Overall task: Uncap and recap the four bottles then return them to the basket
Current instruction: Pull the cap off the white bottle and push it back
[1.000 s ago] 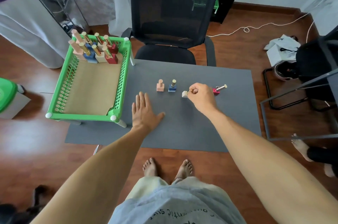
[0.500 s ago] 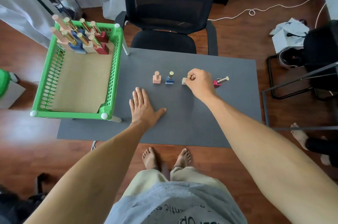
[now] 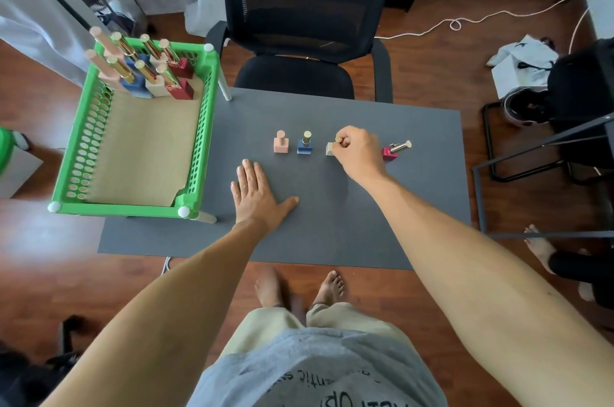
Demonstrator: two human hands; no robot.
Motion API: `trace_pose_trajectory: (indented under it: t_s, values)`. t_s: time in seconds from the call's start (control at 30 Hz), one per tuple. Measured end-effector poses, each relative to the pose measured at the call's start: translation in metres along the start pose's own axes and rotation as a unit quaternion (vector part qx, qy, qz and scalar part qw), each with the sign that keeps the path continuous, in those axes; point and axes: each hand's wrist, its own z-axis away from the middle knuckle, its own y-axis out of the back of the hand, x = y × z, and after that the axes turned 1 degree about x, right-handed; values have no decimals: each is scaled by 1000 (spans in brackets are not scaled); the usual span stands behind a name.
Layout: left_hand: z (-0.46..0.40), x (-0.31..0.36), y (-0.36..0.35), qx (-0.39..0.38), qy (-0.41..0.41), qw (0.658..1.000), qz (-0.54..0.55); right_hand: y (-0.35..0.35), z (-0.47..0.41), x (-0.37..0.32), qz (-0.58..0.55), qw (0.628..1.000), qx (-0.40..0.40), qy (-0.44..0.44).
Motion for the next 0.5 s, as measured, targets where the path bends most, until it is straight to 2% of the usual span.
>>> trace_pose_trajectory:
  t_s: [0.27,0.5]
  values:
    - [-1,-1,-1,-2,-1,1000,-5,0,6,8,-12,1000,2,-8]
    - [-1,-4,-5,9,-6,1000,-2,-25,62,39,-96,985,132,-49]
